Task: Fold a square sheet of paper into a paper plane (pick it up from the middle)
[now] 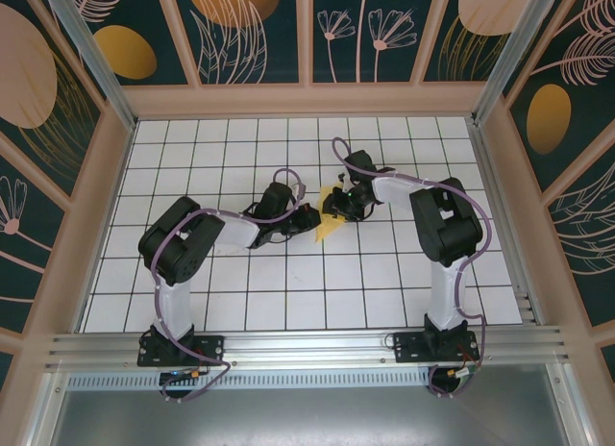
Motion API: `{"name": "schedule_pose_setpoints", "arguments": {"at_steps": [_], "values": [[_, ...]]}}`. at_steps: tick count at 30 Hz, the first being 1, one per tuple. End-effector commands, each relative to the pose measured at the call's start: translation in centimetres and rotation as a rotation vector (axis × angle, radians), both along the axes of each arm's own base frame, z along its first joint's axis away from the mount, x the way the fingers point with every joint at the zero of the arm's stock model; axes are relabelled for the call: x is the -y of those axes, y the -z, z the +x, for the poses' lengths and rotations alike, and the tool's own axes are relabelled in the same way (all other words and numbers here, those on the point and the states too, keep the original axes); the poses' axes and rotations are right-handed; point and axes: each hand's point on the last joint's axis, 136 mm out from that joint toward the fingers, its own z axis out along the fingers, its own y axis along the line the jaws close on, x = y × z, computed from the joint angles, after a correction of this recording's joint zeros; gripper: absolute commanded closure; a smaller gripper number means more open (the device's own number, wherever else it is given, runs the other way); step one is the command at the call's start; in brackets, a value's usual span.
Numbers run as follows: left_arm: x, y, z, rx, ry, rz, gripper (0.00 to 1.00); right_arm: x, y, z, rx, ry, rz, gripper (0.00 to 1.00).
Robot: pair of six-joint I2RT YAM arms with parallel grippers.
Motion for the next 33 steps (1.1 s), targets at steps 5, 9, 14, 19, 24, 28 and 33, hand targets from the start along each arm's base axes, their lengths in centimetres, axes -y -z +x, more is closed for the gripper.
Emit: {"name": "schedule_pose_setpoints", "arguments": {"at_steps": [5,9,14,19,24,28,33], "values": [[0.5,0.5,0.4,-0.005,0.037,0.01,0.92,5.1,9.0,-4.7,-0.192,0.026,-0.297,0.63],[0.4,1.2,0.3,-0.017,0.039,0.028,0.92,5.2,9.1,-4.8,-0.196,0.032,-0.306,0.64],[0.3,1.6,0.4,-0.019,0.036,0.039,0.93,5.5,9.3,-4.9,-0.201,0.038,-0.322,0.67],[0.1,2.0,0.5,-0.026,0.026,0.057,0.93,5.7,9.5,-5.0,-0.203,0.039,-0.331,0.69],[-0.2,2.4,0.5,-0.032,0.018,0.073,0.94,5.7,9.6,-5.1,-0.206,0.035,-0.331,0.68],[-0.4,2.8,0.4,-0.039,0.012,0.089,0.94,5.7,9.7,-5.2,-0.21,0.031,-0.332,0.67],[-0.8,3.3,0.4,-0.046,0.0,0.113,0.95,5.8,9.9,-5.4,-0.215,0.028,-0.334,0.69]]}}
